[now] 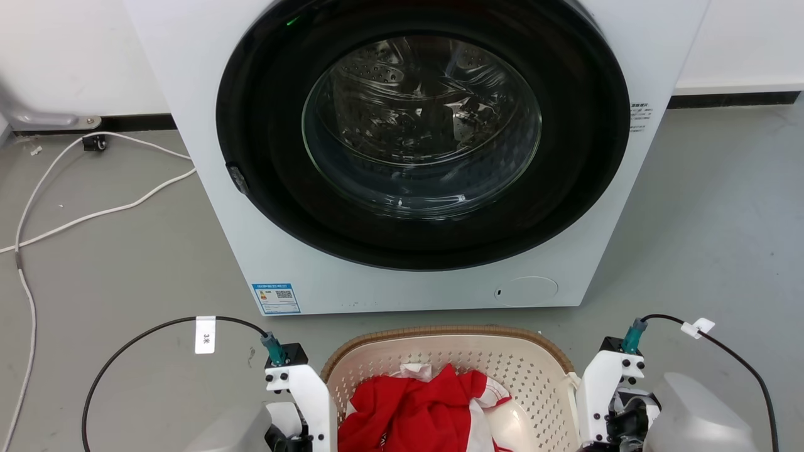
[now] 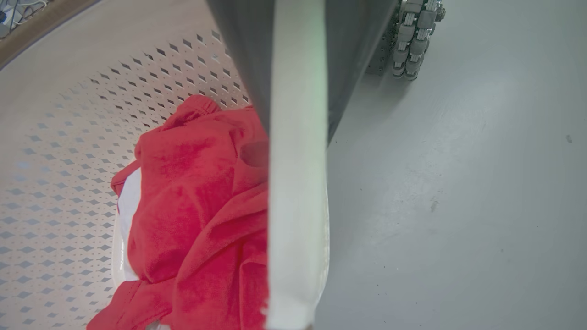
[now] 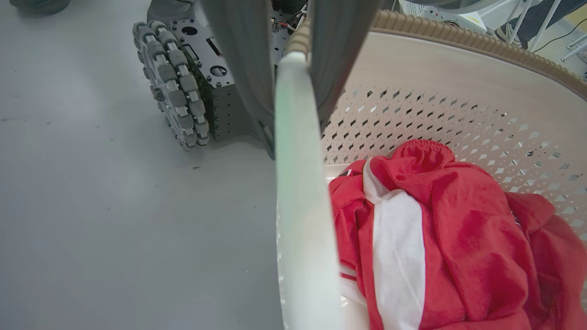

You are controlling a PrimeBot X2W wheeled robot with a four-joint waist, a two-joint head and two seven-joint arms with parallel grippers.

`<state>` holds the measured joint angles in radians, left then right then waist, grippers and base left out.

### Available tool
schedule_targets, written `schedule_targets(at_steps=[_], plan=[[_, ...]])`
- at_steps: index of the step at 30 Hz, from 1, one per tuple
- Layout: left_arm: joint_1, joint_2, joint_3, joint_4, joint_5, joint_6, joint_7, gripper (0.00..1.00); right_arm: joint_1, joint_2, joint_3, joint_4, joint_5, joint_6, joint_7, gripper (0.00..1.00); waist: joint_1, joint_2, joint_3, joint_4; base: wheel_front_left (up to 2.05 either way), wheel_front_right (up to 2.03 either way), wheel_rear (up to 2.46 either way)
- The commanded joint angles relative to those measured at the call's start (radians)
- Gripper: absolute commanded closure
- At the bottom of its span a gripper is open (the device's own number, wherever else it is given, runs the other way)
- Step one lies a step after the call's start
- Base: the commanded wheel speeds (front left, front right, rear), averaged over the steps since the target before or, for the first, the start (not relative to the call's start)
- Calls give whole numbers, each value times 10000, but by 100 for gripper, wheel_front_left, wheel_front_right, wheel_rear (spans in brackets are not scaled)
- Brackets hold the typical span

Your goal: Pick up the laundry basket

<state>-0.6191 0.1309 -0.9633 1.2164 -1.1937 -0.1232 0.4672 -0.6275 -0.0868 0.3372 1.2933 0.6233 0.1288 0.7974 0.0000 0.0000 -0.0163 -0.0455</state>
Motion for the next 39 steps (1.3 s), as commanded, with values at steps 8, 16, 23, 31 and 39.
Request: schedule_targets(at_steps=[8, 16, 23, 31, 39], plan=[[-120, -232, -116, -110, -198, -137, -67, 100, 77, 262, -293, -82, -188, 37, 88, 100, 0, 0, -56, 19, 0, 0, 0], [-102, -227, -206, -107, -315, -137, -123, 100, 102, 304, -503, -82, -386, 37, 69, 100, 0, 0, -87, 11, 0, 0, 0], [-68, -239, -292, -124, -396, -139, -158, 100, 139, 341, -668, -82, -549, 37, 66, 100, 0, 0, -111, 12, 0, 0, 0], [-47, -238, -390, -116, -486, -139, -180, 100, 187, 376, -855, -82, -717, 38, 149, 100, 0, 0, -115, 3, 0, 0, 0], [-62, -235, -468, -62, -588, -139, -113, 100, 223, 394, -1055, -81, -834, 38, 286, 100, 0, 0, -76, -8, 0, 0, 0]])
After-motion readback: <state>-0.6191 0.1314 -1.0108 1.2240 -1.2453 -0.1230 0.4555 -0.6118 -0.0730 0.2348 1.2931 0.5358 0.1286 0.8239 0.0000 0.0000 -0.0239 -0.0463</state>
